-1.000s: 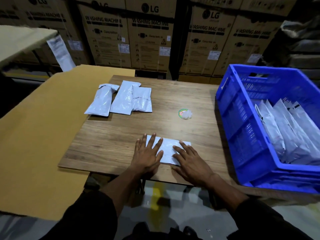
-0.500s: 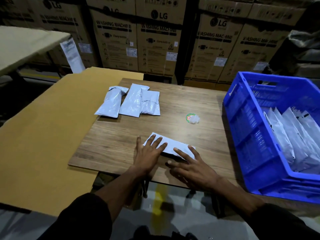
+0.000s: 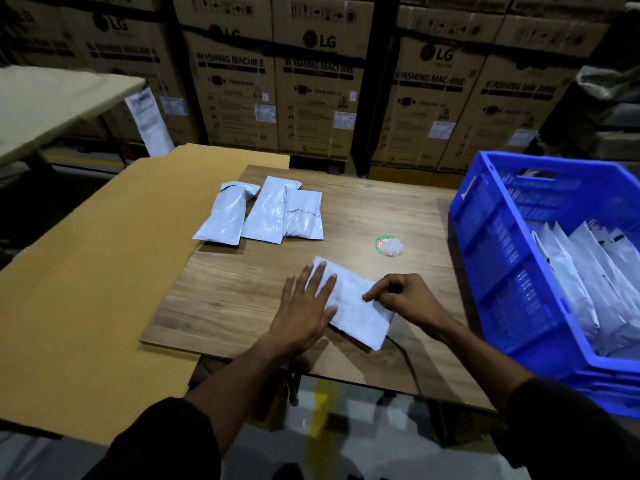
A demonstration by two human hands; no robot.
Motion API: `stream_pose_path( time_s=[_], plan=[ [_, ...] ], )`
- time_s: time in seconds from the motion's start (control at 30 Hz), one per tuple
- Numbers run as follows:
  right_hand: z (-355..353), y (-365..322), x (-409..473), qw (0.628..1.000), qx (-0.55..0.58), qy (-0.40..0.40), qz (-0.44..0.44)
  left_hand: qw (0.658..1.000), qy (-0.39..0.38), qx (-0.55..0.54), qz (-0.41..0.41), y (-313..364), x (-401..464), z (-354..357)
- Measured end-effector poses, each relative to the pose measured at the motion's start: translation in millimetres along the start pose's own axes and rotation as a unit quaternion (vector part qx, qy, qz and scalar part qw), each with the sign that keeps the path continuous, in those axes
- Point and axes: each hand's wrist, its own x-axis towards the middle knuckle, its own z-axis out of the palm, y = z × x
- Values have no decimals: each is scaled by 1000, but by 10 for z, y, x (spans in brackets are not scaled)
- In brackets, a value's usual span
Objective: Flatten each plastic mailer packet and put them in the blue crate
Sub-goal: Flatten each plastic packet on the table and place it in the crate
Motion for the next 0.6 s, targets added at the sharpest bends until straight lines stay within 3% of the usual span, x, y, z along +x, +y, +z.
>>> stream_pose_path(
  time_s=[0.07,0.13,0.2,0.27,0.4,0.5,0.6],
  plan=[
    [-77,69,76,997,-45,-37,43,994,-106,17,-20,29,-9,90],
    [-69,177,157,979,-197,-16,50,990,-132,37,-43,74,-29,167],
    [33,254,177,953,-296,56,17,993,-73,69,-68,157,-58,209],
    [278,294,115,951,-293,85,-50,994,-2,77,-74,231,-42,261],
    [816,480,-41,931,-345,19,-121,996,63,64,-21,280,55,220],
    [811,607,-21,915,-385,-12,-123,996,66,27,58,224,143,242],
    [705,549,28,920,-374,-55,-103,996,60,-7,58,166,190,371]
  ],
)
